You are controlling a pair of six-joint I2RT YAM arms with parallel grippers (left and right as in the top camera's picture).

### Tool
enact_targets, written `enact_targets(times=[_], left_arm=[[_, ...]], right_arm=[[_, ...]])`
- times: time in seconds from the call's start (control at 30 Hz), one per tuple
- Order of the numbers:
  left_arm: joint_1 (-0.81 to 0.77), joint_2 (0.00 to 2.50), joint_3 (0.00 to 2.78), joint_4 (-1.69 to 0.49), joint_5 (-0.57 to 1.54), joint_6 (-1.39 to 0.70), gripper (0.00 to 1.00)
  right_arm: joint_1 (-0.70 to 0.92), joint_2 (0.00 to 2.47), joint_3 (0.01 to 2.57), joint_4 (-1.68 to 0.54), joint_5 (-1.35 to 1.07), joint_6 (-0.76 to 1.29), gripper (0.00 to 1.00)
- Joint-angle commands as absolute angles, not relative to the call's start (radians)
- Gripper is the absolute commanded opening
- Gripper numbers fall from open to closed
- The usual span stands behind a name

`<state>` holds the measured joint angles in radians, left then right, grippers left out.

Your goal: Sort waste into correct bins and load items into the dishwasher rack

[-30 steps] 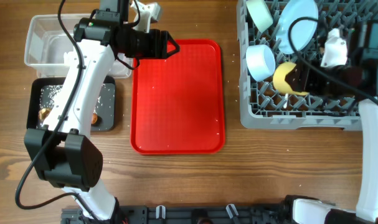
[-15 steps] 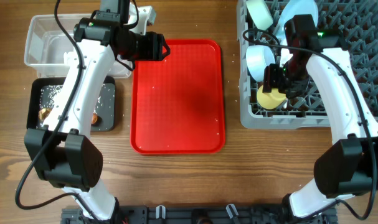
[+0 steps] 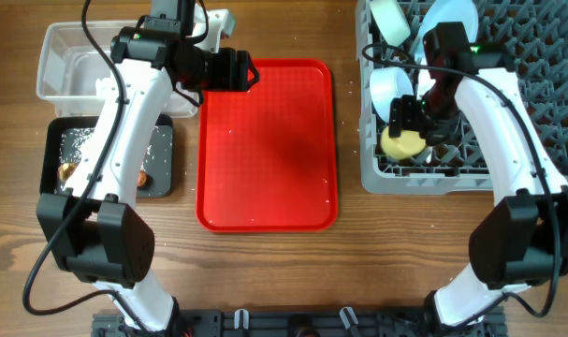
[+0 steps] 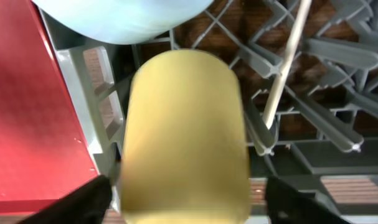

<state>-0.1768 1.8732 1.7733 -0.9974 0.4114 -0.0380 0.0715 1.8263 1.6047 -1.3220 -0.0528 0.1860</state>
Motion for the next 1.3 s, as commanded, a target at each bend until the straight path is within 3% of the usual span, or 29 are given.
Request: enact_targets(times=[0.0, 0.07, 0.13, 0.5, 0.73, 0.8, 0.9, 1.07, 1.2, 1.27], left_arm=[[-0.173, 1.859, 1.782, -1.0, 0.402, -0.03, 0.88], [-0.173, 1.859, 1.782, -1.0, 0.402, -0.03, 0.88], [-0.173, 1.859, 1.782, -1.0, 0.402, -0.03, 1.0], [-0.173, 1.859, 1.782, -1.0, 0.391, -0.03, 1.0], [-0.173, 1.859, 1.782, -1.0, 0.391, -0.03, 1.0], [-0.173, 1.859, 1.782, -1.0, 0.391, -0.03, 1.0], [-0.173, 1.859, 1.782, -1.0, 0.391, -0.03, 1.0], [-0.173, 1.859, 1.782, -1.0, 0.391, -0.03, 1.0], [-0.173, 1.859, 1.782, -1.0, 0.391, -0.03, 1.0], [-0.173, 1.859, 1.782, -1.0, 0.391, -0.03, 1.0]], right_arm=[[0.073, 1.84, 1.595, -1.318, -0.073, 0.194, 0.89], [0.073, 1.84, 1.595, -1.319, -0.073, 0.194, 0.93], [0.073, 1.829, 1.606, -1.322, -0.085, 0.195, 0.95], [0.073, 1.344, 1.734, -1.403, -0.17, 0.193, 1.0], [0.073, 1.309, 1.724, -1.402, -0.113, 0.113, 1.0], [0.073, 1.298, 1.697, -1.261, -0.113, 0.047, 1.0], [0.073, 1.13, 1.461, -0.915, -0.113, 0.027, 1.0], [0.057, 0.675, 0.735, -0.316, -0.113, 0.03, 1.0], [0.057, 0.384, 0.273, 0.065, -0.112, 0.13, 1.0], [0.058, 0.253, 0.12, 0.152, -0.113, 0.164, 1.0]])
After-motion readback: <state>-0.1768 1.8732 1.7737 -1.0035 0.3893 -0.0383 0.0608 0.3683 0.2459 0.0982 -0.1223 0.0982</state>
